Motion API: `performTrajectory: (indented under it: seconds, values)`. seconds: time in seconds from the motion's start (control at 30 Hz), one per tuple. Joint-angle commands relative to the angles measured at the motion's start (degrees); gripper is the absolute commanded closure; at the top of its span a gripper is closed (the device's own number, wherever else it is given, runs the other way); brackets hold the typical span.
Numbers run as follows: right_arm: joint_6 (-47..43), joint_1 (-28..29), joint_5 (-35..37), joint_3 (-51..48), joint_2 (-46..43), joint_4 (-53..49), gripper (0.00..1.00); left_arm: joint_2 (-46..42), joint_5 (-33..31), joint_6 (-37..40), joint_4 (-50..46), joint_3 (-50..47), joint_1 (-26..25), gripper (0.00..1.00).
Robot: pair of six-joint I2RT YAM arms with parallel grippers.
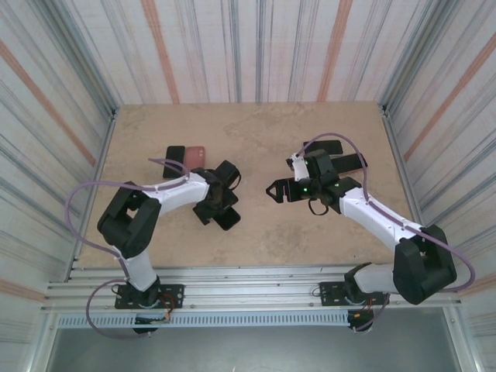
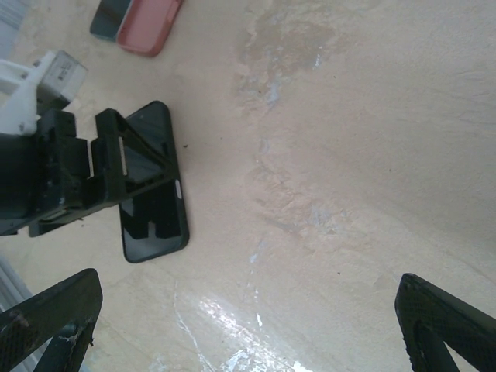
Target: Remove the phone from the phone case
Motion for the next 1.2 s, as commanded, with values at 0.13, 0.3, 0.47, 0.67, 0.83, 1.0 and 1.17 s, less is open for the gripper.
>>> performTrajectory:
  seconds: [0.13,0.3,0.47,0.67,0.83,1.0,1.17]
  values:
    - [1.6,-0.7,-1.5,-1.8,-1.4,1.7,0.01,2.4,-2.4,-0.8,-3.4,3.1,-0.3,0.09]
    - [2.5,-1.6,-2.7,-2.5,-1.7,2.5,0.01,3.6,-2.2,-1.0,-4.1,2.8,-0.4,0.10]
    - [3.1,-2.3,-3.6,-2.9,-2.0,2.8,0.01,4.5,-1.0,-1.1,-3.9,2.9,-0.6,0.10]
    - [5.6,-3.7,-5.7,-4.3,-2.1,5.2,0.00,8.8,-0.1,-1.7,-11.8,7.0,-1.1,0.13]
    - [6.1,-4.0,-6.2,-4.7,-2.3,5.7,0.00,9.5,-0.1,-1.4,-11.1,7.3,-1.5,0.17]
    - [6.4,-4.6,-6.5,-5.1,-2.7,5.8,0.00,11.6,0.6,-1.0,-11.2,9.1,-2.6,0.22]
    - [7.1,-5.0,-7.1,-5.4,-3.4,6.6,0.00,10.6,-0.1,-0.2,-11.2,9.9,-2.7,0.25]
